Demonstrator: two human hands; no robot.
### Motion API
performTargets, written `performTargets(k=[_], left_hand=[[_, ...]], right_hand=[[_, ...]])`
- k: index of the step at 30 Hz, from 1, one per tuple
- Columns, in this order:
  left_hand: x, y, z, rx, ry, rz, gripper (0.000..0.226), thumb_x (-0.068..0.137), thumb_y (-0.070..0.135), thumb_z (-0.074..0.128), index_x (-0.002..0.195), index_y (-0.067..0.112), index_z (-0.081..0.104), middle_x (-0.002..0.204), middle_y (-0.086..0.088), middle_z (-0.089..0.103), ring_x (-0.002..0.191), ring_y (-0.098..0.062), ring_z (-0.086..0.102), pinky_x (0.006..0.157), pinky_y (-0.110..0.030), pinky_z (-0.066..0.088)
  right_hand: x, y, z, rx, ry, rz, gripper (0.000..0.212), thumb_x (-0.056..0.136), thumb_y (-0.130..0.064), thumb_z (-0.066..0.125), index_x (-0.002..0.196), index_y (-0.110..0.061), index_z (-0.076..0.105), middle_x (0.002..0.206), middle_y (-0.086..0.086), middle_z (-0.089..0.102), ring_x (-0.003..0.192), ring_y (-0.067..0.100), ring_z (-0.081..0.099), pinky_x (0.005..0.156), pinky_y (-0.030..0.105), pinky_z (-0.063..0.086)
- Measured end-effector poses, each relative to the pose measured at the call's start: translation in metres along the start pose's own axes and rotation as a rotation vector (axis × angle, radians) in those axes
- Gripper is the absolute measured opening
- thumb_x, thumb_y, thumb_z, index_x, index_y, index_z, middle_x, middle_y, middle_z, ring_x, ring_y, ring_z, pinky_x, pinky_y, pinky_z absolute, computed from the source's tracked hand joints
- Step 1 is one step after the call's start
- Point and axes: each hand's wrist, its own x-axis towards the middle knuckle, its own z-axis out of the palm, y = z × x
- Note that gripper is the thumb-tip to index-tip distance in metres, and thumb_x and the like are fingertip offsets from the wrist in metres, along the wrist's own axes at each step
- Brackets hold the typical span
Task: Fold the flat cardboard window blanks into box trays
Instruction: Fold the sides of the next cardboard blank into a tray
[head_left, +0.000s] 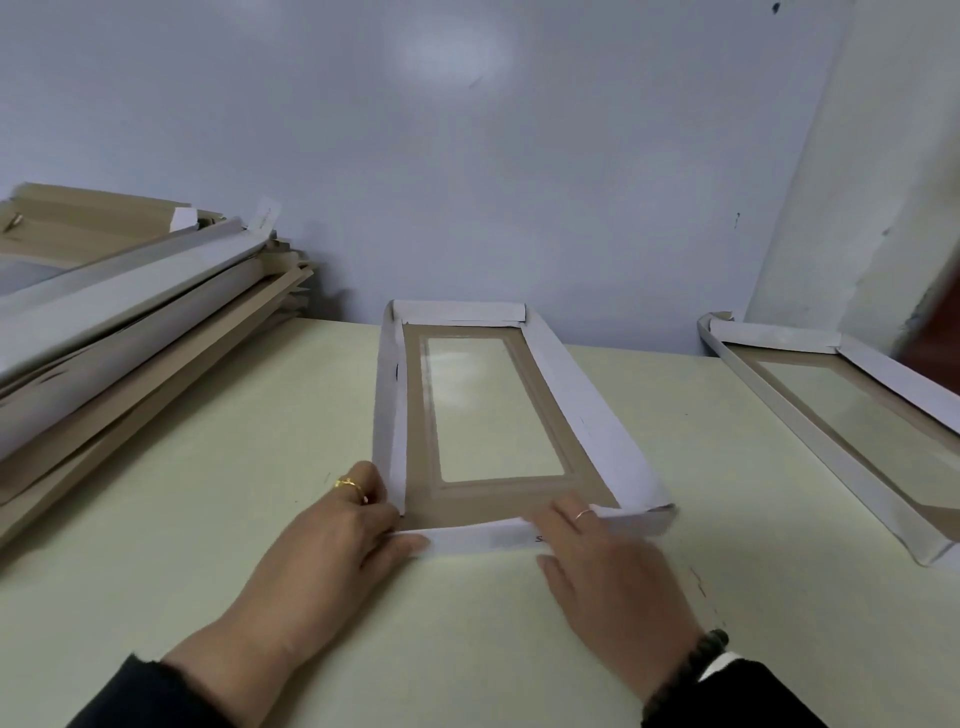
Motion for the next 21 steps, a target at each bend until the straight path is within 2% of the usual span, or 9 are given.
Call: performTargets(k=[2,4,6,7,9,11,13,17,21], left_hand=[[0.000,0.012,0.006,-0.176,-0.038,0.090,0.044,0.090,0.053,0.043,0.077,0.016,0.063,0.087,0.015,0.038,0.073,-0.005,0.046,0.067,-0.021,0.040],[-0.001,0.029,0.012,-0.303,-0.056,0.190,0.040,0.092,0.047,0.036,0.093,0.019,0.064,0.093,0.016,0.041,0.082,-0.001,0.046,0.074,-0.014,0.039],[-0.002,0.037,0.016,-0.385,-0.030,0.174,0.023,0.095,0.037,0.035,0.101,0.026,0.055,0.093,0.015,0.046,0.083,0.001,0.048,0.075,-0.009,0.037],[-0.002,0.038,0.016,-0.419,0.004,0.123,0.013,0.096,0.034,0.036,0.102,0.031,0.048,0.091,0.016,0.049,0.081,0.001,0.049,0.074,-0.007,0.037],[-0.003,0.033,0.016,-0.401,0.068,0.041,0.009,0.095,0.031,0.038,0.100,0.039,0.039,0.093,0.019,0.048,0.082,0.001,0.051,0.072,-0.008,0.037],[-0.003,0.026,0.018,-0.320,0.027,0.022,0.015,0.095,0.028,0.043,0.104,0.040,0.039,0.098,0.023,0.041,0.085,0.003,0.047,0.073,-0.009,0.037],[-0.001,0.020,0.021,-0.226,-0.055,0.051,0.015,0.095,0.030,0.044,0.109,0.031,0.047,0.099,0.021,0.038,0.086,0.007,0.042,0.077,-0.009,0.035],[0.001,0.017,0.024,-0.161,-0.102,0.095,0.017,0.095,0.032,0.045,0.107,0.025,0.055,0.102,0.016,0.041,0.092,0.002,0.039,0.082,-0.011,0.034],[0.000,0.014,0.023,-0.178,-0.104,0.094,0.017,0.095,0.032,0.045,0.108,0.026,0.055,0.102,0.017,0.041,0.092,0.002,0.040,0.083,-0.012,0.035]], right_hand=[[0.000,-0.014,0.002,0.036,-0.004,-0.069,0.032,0.048,-0.032,0.084,0.075,-0.026,0.067,0.069,-0.014,0.062,0.046,0.003,0.055,0.037,0.017,0.034],[0.002,-0.026,0.000,0.085,0.005,-0.041,0.024,0.058,-0.048,0.067,0.071,-0.028,0.061,0.063,-0.015,0.057,0.047,0.001,0.054,0.038,0.016,0.027],[0.005,-0.030,-0.001,0.151,0.031,0.075,0.031,0.058,-0.058,0.058,0.068,-0.028,0.052,0.057,-0.014,0.053,0.046,0.002,0.052,0.038,0.018,0.019],[0.005,-0.029,-0.001,0.163,0.045,0.117,0.037,0.055,-0.060,0.064,0.067,-0.028,0.050,0.055,-0.012,0.052,0.045,0.004,0.052,0.038,0.018,0.015],[0.004,-0.022,-0.001,0.126,0.061,0.157,0.045,0.049,-0.056,0.078,0.061,-0.024,0.049,0.052,-0.008,0.050,0.042,0.009,0.051,0.039,0.014,0.008],[0.004,-0.013,0.000,0.092,0.095,0.199,0.040,0.053,-0.040,0.084,0.057,-0.020,0.050,0.053,-0.004,0.049,0.042,0.014,0.051,0.040,0.017,0.012],[0.004,-0.003,0.000,0.142,0.173,0.239,0.030,0.067,-0.026,0.076,0.057,-0.015,0.050,0.057,-0.001,0.048,0.047,0.020,0.052,0.043,0.023,0.023],[0.005,0.018,-0.008,0.236,0.352,0.281,0.030,0.082,-0.027,0.048,0.057,-0.011,0.047,0.061,0.005,0.046,0.050,0.026,0.049,0.054,0.030,0.029],[0.004,0.037,-0.017,0.201,0.482,0.272,0.033,0.085,-0.022,0.046,0.056,-0.006,0.046,0.064,0.009,0.047,0.050,0.027,0.046,0.054,0.027,0.029]])
